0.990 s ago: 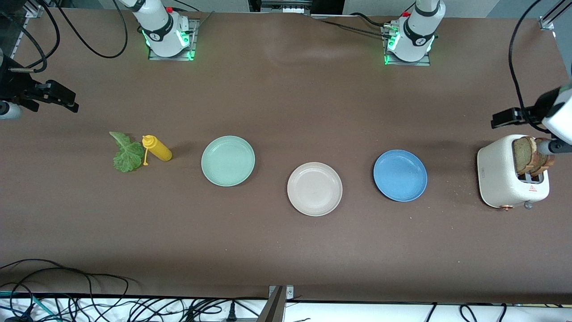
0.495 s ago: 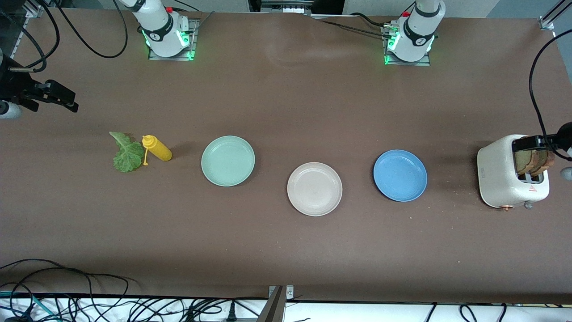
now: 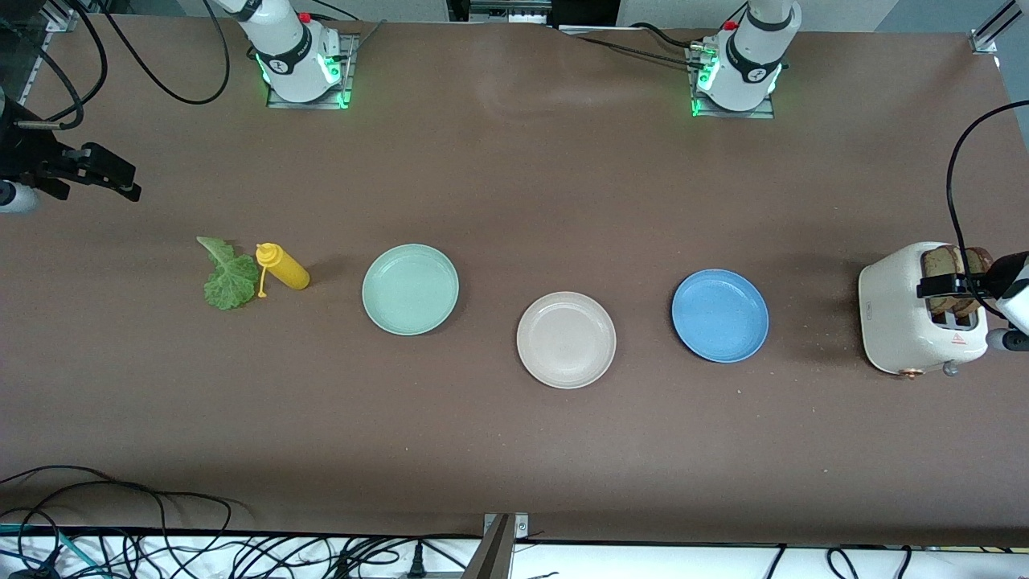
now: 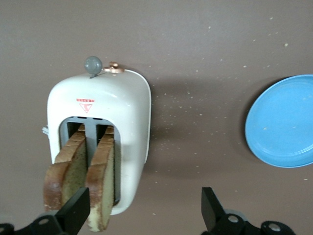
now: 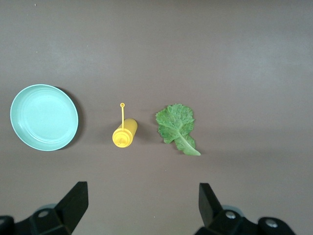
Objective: Make sandwich on beige plate with both arms
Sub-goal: 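Reach the left gripper down to the toaster and grasp a bread slice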
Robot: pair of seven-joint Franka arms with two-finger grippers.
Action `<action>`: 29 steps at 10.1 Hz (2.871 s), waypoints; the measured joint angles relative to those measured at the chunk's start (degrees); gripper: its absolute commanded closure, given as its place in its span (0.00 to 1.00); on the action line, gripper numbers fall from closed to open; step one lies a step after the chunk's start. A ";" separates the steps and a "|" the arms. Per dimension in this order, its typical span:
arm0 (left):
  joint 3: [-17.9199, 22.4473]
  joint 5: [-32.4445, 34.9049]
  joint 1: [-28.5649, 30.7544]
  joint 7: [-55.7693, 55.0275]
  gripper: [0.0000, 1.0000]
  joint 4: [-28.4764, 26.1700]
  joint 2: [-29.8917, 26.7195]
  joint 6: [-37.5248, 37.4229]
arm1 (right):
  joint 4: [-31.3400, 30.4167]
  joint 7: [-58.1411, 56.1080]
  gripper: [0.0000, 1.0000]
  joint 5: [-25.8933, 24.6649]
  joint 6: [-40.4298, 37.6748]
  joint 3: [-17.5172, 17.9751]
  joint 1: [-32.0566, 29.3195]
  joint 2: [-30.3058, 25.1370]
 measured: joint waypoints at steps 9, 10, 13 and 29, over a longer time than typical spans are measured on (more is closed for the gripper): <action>0.00 0.24 4.55 4.31 0.00 -4.40 -0.56 2.46 | 0.00 0.01 0.00 0.00 -0.01 -0.01 0.00 0.00; -0.13 0.24 4.54 4.32 0.00 -5.27 -0.91 3.08 | 0.00 0.01 0.00 0.00 -0.01 -0.01 -0.01 0.00; -0.23 0.25 4.65 4.32 0.00 -9.67 -2.80 6.87 | 0.00 0.05 0.00 0.00 -0.01 -0.08 -0.02 0.00; -0.19 0.25 9.20 10.11 1.00 -28.25 -13.04 22.65 | 0.00 0.15 0.00 0.00 -0.61 -0.21 -0.04 0.00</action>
